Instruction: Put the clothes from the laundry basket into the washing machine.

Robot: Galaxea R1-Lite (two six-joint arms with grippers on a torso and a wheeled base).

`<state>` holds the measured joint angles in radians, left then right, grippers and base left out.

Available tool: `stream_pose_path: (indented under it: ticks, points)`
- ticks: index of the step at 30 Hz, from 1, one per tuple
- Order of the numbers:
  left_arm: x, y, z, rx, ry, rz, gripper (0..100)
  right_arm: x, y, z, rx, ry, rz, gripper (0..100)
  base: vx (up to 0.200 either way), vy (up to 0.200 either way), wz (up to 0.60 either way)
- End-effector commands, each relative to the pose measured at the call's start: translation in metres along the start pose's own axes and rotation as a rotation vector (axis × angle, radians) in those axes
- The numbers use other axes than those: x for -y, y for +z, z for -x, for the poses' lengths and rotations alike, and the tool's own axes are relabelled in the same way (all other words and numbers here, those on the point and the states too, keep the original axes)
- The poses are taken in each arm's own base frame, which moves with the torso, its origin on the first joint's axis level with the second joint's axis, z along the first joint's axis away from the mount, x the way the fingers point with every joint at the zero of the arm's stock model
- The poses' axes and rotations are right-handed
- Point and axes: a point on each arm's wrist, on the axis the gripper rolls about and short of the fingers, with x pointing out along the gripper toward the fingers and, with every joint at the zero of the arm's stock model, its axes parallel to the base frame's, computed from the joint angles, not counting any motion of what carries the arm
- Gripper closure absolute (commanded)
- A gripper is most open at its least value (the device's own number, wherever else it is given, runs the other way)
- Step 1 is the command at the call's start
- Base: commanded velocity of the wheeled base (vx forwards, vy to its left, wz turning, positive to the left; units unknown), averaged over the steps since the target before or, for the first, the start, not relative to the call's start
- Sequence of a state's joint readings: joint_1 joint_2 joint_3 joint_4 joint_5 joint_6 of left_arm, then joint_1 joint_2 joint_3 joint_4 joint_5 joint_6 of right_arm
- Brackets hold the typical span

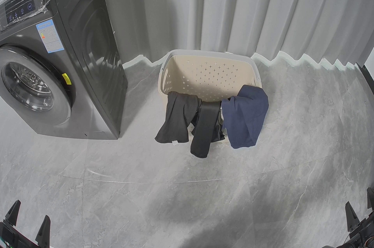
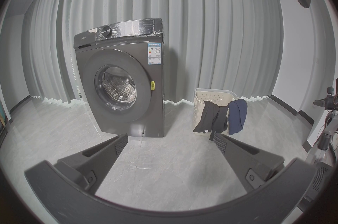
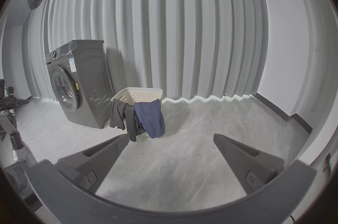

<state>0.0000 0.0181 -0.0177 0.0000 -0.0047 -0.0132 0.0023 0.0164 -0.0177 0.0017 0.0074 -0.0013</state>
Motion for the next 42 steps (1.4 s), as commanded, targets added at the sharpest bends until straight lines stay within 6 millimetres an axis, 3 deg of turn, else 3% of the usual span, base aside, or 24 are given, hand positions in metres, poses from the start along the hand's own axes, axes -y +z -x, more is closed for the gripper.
stream_pose_path:
  ticks: [1, 10, 25, 34, 42]
  points:
    - [-0.0001, -0.0049, 0.0002, 0.002, 0.000, 0.001, 0, 0.0000, -0.0048, 0.0001, 0.000, 0.001, 0.000, 0, 0.000, 0.000, 0.00]
    - [-0.0001, -0.0049, 0.0002, 0.002, 0.000, -0.002, 0, 0.0000, -0.0048, 0.0001, 0.000, 0.001, 0.000, 0, 0.000, 0.000, 0.00]
    - [-0.0001, -0.0049, 0.0002, 0.002, 0.000, -0.004, 0, 0.0000, -0.0048, 0.0001, 0.000, 0.001, 0.000, 0, 0.000, -0.200, 0.00]
    - [-0.0001, -0.0049, 0.0002, 0.002, 0.000, -0.002, 0, 0.0000, -0.0048, 0.0001, 0.000, 0.001, 0.000, 0, 0.000, 0.000, 0.00]
    - [-0.0001, -0.0049, 0.0002, 0.002, 0.000, -0.001, 0, 0.0000, -0.0053, -0.0001, -0.001, 0.001, 0.000, 0, 0.200, 0.000, 0.00]
